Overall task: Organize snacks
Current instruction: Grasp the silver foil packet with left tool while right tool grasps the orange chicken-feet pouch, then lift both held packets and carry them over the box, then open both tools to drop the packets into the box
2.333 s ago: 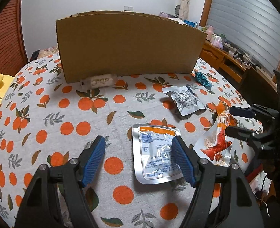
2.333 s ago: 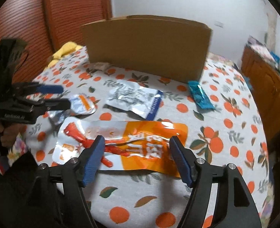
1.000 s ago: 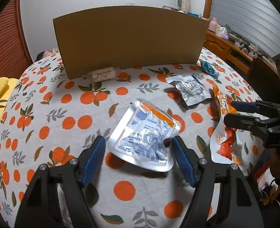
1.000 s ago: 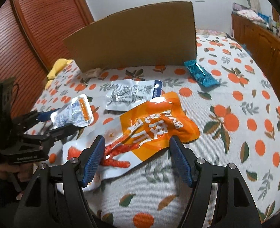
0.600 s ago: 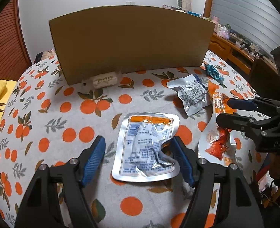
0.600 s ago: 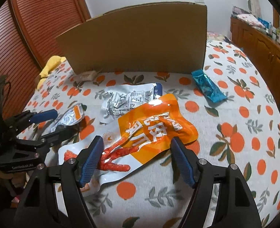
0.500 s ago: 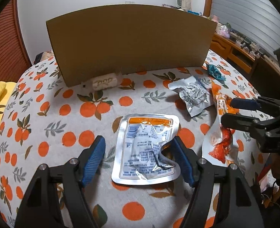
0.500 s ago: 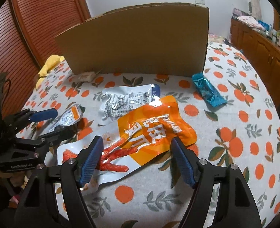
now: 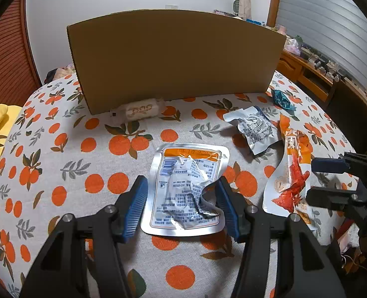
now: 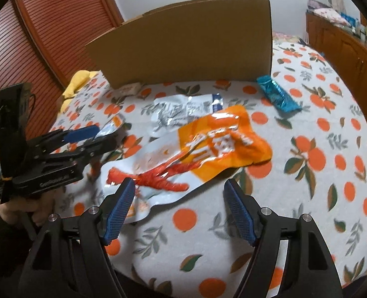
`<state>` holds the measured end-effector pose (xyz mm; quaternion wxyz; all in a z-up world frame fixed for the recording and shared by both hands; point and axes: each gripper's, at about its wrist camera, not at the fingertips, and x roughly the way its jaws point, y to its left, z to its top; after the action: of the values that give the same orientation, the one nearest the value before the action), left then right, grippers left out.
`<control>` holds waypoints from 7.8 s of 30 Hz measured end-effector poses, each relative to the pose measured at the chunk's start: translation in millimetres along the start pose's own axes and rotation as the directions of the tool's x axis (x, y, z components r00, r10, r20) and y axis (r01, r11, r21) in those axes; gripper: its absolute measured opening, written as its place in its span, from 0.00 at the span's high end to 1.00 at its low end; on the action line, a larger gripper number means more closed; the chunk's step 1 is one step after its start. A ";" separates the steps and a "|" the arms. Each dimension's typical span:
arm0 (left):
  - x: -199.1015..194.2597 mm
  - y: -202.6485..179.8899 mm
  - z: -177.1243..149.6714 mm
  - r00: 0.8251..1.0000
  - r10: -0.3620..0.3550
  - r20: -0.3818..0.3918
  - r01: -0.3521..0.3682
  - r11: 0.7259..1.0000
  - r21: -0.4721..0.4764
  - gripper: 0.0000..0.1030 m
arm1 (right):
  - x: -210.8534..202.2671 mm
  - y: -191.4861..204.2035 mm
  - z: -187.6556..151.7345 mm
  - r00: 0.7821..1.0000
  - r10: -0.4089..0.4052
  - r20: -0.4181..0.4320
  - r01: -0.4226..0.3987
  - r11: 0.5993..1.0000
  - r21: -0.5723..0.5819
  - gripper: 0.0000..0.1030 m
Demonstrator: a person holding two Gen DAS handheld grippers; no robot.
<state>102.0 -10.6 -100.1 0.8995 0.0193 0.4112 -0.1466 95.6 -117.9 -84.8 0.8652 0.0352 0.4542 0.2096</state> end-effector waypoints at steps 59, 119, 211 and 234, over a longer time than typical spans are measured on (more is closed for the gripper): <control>-35.1 2.8 -12.7 0.996 -0.065 0.059 0.067 0.997 -0.039 0.78 | 3.0 3.6 8.1 0.990 -0.106 0.095 0.119 0.982 -0.143 0.61; -47.0 -9.3 -9.5 0.990 -0.116 0.080 0.117 0.993 -0.003 0.78 | -17.9 4.6 20.3 0.983 -0.071 0.168 0.099 0.982 -0.161 0.90; -10.4 45.5 179.6 0.985 0.065 0.160 -0.071 0.997 0.034 0.68 | 29.0 -24.1 242.3 0.970 -0.111 0.215 0.127 0.990 -0.060 0.94; -57.0 17.4 146.5 0.965 -0.051 0.256 0.032 0.997 0.077 0.35 | -51.5 -27.3 199.5 0.940 -0.094 0.329 0.153 0.976 -0.156 0.65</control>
<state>179.2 -2.6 37.7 0.9407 0.0241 0.2858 -0.1814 238.6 -137.2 64.7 0.9384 -0.0379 0.2887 0.1862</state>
